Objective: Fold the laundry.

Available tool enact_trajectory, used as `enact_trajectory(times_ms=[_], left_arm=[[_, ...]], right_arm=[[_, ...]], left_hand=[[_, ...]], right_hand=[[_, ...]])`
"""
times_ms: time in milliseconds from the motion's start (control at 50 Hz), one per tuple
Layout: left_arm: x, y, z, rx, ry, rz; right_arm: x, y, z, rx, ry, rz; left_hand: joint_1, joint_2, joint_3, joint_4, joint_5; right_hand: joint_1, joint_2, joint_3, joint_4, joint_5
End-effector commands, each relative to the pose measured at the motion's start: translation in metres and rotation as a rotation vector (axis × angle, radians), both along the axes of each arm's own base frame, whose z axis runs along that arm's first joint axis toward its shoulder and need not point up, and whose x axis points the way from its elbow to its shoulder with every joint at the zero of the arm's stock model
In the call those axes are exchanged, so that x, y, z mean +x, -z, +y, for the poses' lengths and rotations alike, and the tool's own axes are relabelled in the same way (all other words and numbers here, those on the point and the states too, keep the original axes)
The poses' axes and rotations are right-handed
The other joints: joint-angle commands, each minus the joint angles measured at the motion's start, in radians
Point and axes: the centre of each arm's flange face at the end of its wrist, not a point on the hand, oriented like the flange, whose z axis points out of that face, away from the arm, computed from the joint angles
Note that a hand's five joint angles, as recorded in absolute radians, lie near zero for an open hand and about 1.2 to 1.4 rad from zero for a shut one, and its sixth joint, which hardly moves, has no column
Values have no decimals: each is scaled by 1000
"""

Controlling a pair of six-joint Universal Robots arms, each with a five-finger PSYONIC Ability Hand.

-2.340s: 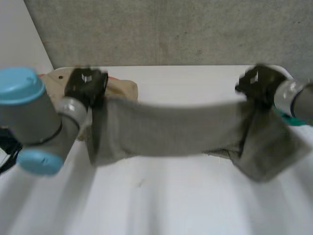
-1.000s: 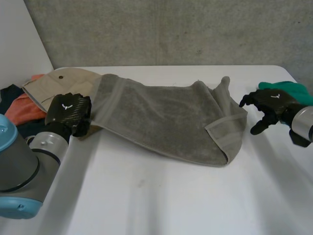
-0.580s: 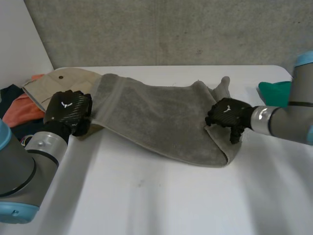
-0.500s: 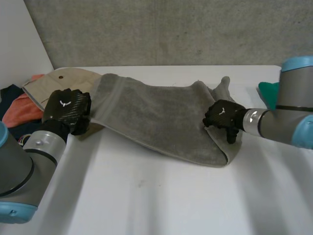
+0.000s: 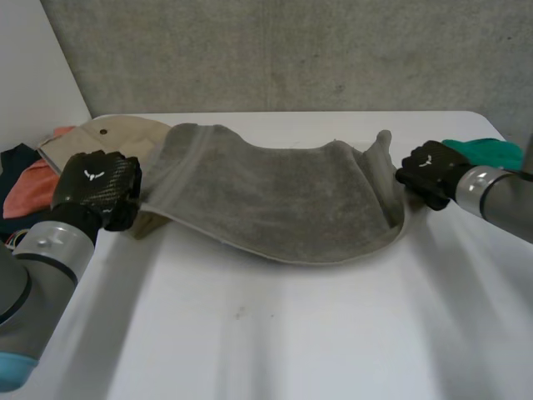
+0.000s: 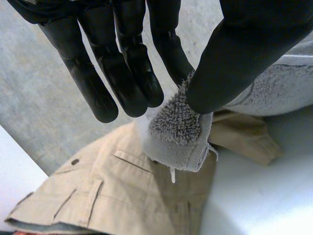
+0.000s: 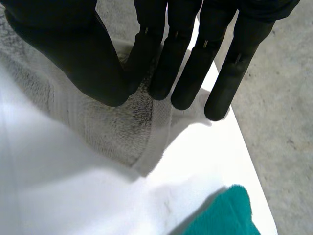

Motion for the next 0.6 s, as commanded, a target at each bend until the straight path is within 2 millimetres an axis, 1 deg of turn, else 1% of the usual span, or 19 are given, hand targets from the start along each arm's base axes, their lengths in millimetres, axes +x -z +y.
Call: enact_trajectory(times_ms=[20,40,100,140,200,300,360,440,540,560,600], left_arm=[[-2,0,11,55,36,-18],[-4,1,11,54,40,-19],[-6,2,7,45,43,-26],[-7,7,3,58,35,-27],[-6,10,1,65,26,-29],[-3,13,-4,75,9,-31],[-3,15,-4,83,9,-31],[-3,17,-3,90,10,-33],[-2,17,-3,90,7,-33],[-2,17,-4,90,6,-33],[-1,16,-4,92,2,-33]], right_arm=[[3,1,6,16,-15,-26],[6,2,7,18,-19,-29],[13,11,7,39,-29,-30],[18,17,9,45,-47,-18],[21,22,10,47,-64,1],[22,33,14,61,-107,68],[25,39,16,64,-128,88],[34,51,18,67,-169,112],[43,60,14,55,-185,120],[43,60,13,54,-185,121],[45,59,9,40,-178,124]], left_hand=[[262,199,204,197,240],[262,199,204,197,240],[262,199,204,197,240],[262,199,204,197,240],[262,199,204,197,240],[262,199,204,197,240],[262,199,204,197,240],[262,199,204,197,240],[262,199,204,197,240],[262,199,204,197,240],[262,199,204,197,240]], right_hand=[[-380,-394,-397,-403,-389],[-439,-453,-456,-462,-448],[-454,-469,-472,-477,-464],[-480,-495,-498,-503,-490],[-519,-533,-536,-542,-528],[-662,-677,-680,-686,-672],[-665,-680,-683,-689,-675],[-666,-680,-683,-689,-675],[-663,-677,-680,-686,-672],[-634,-648,-651,-657,-643],[7,-8,-11,-16,-3]])
